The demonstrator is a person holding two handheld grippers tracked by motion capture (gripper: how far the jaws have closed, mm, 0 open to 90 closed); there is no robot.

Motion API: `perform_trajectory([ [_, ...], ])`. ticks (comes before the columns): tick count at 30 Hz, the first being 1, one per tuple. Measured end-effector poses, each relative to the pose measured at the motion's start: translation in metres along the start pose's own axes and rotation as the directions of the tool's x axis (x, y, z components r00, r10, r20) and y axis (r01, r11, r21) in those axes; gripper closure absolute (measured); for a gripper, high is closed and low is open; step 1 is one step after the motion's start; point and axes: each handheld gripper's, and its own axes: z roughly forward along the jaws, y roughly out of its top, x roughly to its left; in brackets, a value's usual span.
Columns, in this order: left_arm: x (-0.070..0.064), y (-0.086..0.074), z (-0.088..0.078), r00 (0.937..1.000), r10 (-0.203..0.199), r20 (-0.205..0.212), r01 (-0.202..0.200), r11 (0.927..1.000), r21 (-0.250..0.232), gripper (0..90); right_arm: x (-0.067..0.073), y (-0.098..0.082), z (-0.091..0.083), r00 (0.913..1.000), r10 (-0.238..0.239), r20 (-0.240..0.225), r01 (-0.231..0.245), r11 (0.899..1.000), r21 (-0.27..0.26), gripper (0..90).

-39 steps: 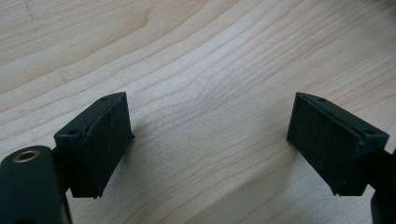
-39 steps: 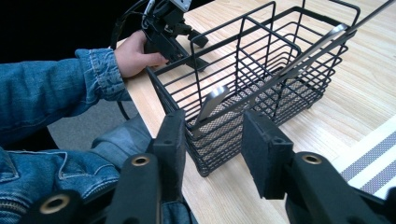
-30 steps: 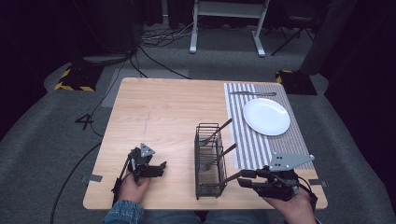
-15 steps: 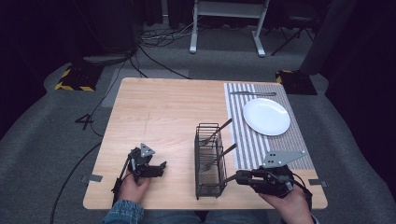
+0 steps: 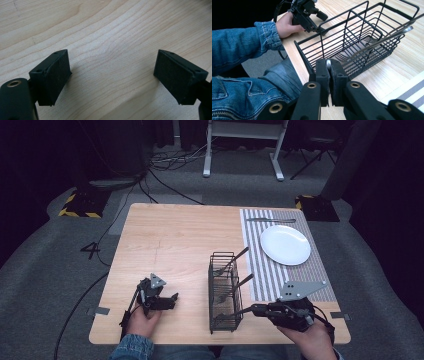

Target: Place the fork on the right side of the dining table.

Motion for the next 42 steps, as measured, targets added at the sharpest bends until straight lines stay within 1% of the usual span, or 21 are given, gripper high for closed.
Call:
perform_trajectory([
  [5,0.000,0.000,0.000,1.0000,0.000,0.000,0.000,1.0000,0.000,13.8,0.002,0.004,-0.002,0.9999,-0.011,-0.001,0.011,1.000,-0.020,86.8],
  [9,0.000,0.000,0.000,1.0000,0.000,0.000,0.000,1.0000,0.000,13.8,0.002,0.006,-0.006,0.9999,-0.010,-0.005,0.010,0.999,-0.035,86.9],
  [13,0.001,0.001,0.001,1.0000,0.005,0.007,-0.005,1.0000,0.004,13.5,0.001,0.010,-0.015,1.0000,-0.007,-0.002,0.007,0.998,-0.066,86.8],
  [14,0.001,0.001,0.001,1.0000,0.005,0.007,-0.005,1.0000,0.004,13.5,0.001,0.010,-0.015,1.0000,-0.007,-0.002,0.007,0.998,-0.066,86.8],
  [16,0.001,0.001,0.001,1.0000,0.007,0.005,-0.007,1.0000,0.002,13.5,0.001,0.012,-0.021,1.0000,-0.004,0.000,0.004,0.996,-0.090,86.9],
  [17,0.001,0.001,0.001,1.0000,0.007,0.005,-0.007,1.0000,0.002,13.5,0.001,0.012,-0.021,1.0000,-0.004,0.000,0.004,0.996,-0.090,86.9],
  [18,0.001,0.001,0.001,1.0000,0.006,0.005,-0.006,1.0000,0.002,13.5,-0.001,0.013,-0.026,1.0000,0.000,-0.004,0.000,0.994,-0.105,86.8],
  [19,0.001,0.001,0.001,1.0000,0.006,0.005,-0.006,1.0000,0.002,13.5,-0.001,0.013,-0.026,1.0000,0.000,-0.004,0.000,0.994,-0.105,86.8],
  [23,0.001,0.001,0.001,1.0000,0.004,0.007,-0.004,1.0000,0.002,13.5,-0.002,0.016,-0.036,1.0000,-0.002,-0.006,0.001,0.990,-0.141,86.9],
  [29,0.001,0.001,0.001,1.0000,0.005,0.007,-0.005,1.0000,0.003,13.6,-0.001,0.020,-0.049,1.0000,-0.009,0.002,0.009,0.985,-0.171,86.9],
  [30,0.001,0.001,0.001,1.0000,0.005,0.007,-0.005,1.0000,0.004,13.6,-0.001,0.020,-0.049,1.0000,-0.009,0.002,0.009,0.985,-0.171,86.9],
  [31,0.001,0.001,0.001,1.0000,0.005,0.006,-0.005,1.0000,0.003,13.5,-0.001,0.020,-0.055,0.9999,-0.008,0.006,0.009,0.983,-0.181,86.9],
  [37,0.000,0.001,0.001,1.0000,0.000,0.008,0.000,1.0000,0.000,13.5,-0.002,0.020,-0.069,1.0000,-0.006,0.007,0.007,0.977,-0.215,86.9],
  [40,0.001,0.001,0.001,1.0000,0.005,0.006,-0.005,1.0000,0.003,13.5,-0.002,0.020,-0.077,0.9998,-0.004,0.021,0.009,0.973,-0.229,86.9],
  [41,0.001,0.001,0.001,1.0000,0.005,0.006,-0.005,1.0000,0.003,13.6,-0.002,0.020,-0.077,0.9998,-0.004,0.021,0.009,0.973,-0.229,86.9],
  [42,0.001,0.001,0.001,1.0000,0.006,0.006,-0.006,1.0000,0.003,13.6,-0.003,0.019,-0.083,0.9996,-0.005,0.027,0.012,0.971,-0.240,86.9],
])
